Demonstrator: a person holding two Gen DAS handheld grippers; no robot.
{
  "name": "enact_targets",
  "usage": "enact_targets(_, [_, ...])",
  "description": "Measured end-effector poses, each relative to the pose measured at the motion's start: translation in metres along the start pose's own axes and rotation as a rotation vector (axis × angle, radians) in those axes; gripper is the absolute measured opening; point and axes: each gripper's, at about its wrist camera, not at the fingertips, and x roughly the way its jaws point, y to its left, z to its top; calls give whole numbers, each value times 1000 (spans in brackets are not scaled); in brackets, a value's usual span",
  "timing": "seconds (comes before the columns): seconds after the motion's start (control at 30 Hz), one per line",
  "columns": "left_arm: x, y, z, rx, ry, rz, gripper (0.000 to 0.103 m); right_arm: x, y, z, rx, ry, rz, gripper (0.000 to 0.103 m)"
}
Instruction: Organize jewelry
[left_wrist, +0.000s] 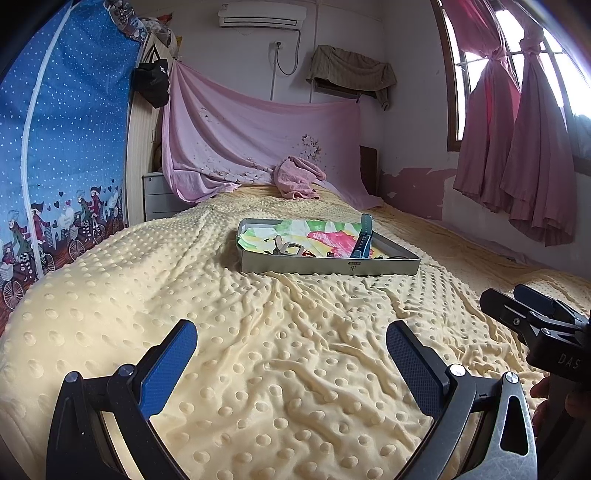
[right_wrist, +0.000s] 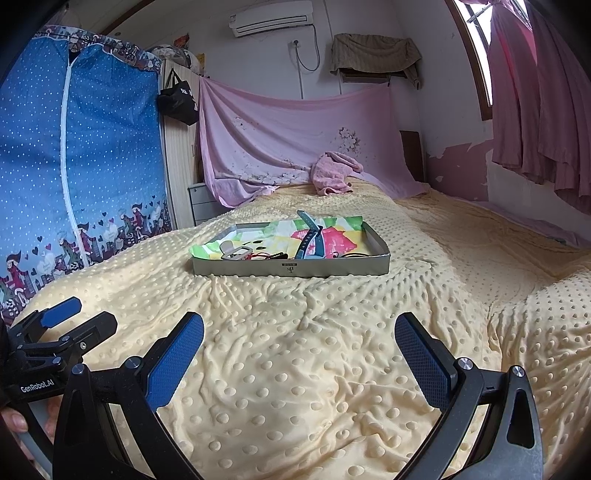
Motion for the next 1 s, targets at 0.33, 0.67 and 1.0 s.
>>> enact_targets(0.33, [1,-1,0,-1,0,-1,103,1,0,0,-2,-1,1,102])
enact_targets(0.67, [0,-1,0,-3,1,1,103,1,0,0,0,-2,1,102])
enact_targets(1.0, [0,-1,0,-2,0,-1,103,1,1,0,2,-1,1,102])
